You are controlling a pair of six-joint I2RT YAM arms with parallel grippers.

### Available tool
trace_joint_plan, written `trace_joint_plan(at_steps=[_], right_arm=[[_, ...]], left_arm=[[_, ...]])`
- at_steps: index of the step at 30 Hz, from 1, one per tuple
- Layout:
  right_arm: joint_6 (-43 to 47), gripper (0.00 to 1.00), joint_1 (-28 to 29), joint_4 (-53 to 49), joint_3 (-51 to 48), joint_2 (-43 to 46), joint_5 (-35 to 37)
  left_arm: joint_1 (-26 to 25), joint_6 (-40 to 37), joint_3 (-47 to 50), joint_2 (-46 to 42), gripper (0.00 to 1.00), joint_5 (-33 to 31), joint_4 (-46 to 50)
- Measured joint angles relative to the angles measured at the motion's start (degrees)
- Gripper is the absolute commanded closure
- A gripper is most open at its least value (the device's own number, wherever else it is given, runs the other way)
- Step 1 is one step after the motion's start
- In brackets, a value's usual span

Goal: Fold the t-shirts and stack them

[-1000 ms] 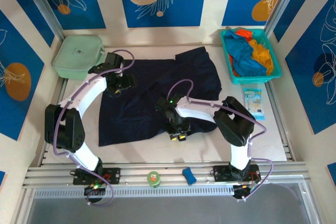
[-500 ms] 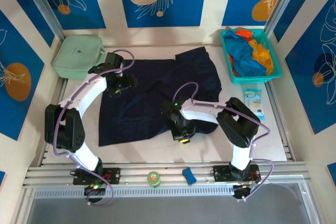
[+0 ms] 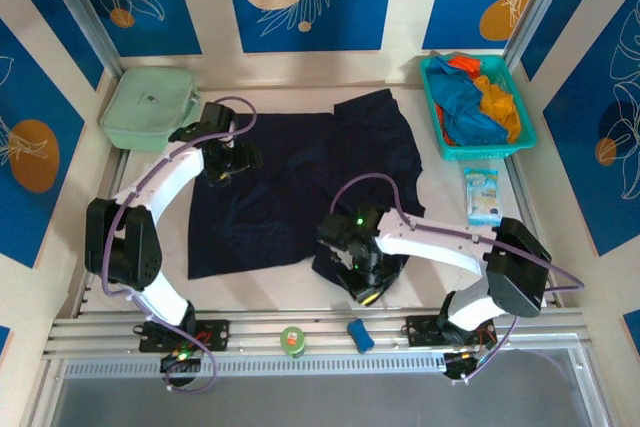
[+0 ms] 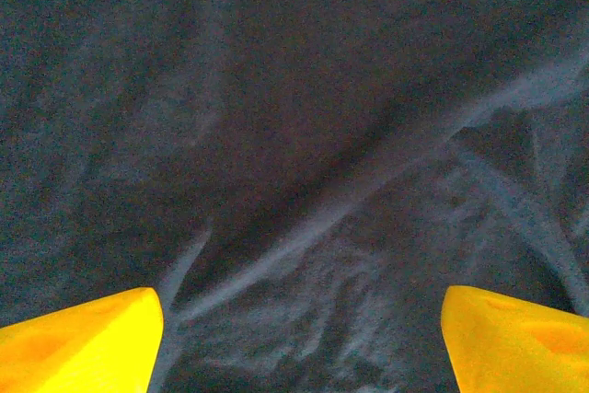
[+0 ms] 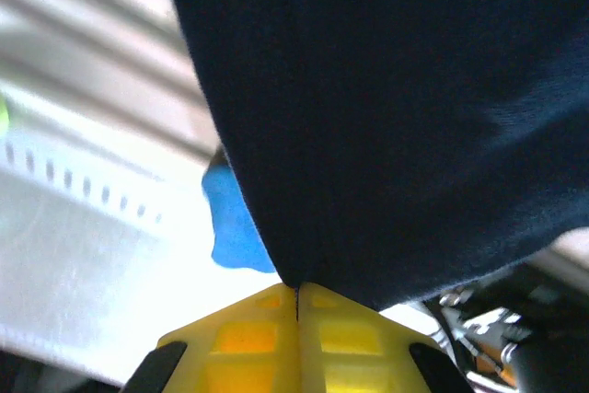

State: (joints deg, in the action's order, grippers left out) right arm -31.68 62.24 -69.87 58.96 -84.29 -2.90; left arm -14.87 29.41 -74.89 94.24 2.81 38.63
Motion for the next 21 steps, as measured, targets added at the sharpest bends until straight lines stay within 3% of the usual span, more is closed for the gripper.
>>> trace_joint_plan(at_steps=[10, 13, 15, 18, 21], right_arm=[[-3.56, 0.99, 1.09, -1.97, -4.26, 3.54, -2.69], [-4.85, 0.68, 1.09, -1.95, -4.90, 3.98, -2.99], [-5.55, 0.58, 1.09, -1.68, -4.98, 3.82, -3.10], [-6.01, 0.54, 0.96, -1.46, -4.33, 3.21, -3.06], [-6.21, 0.61, -1.33, -0.83, -1.57, 2.78, -2.82]], left_arm=[[0.00, 0.00, 0.59, 0.02, 0.21, 0.20, -0.55], [0.00, -0.02, 0.59, 0.02, 0.21, 0.20, -0.57], [0.00, -0.07, 0.59, 0.09, 0.21, 0.22, -0.59], [0.00, -0.63, 0.59, 0.39, 0.21, 0.17, -0.72], [0.00, -1.05, 0.59, 1.22, 0.21, -0.31, -0.61]])
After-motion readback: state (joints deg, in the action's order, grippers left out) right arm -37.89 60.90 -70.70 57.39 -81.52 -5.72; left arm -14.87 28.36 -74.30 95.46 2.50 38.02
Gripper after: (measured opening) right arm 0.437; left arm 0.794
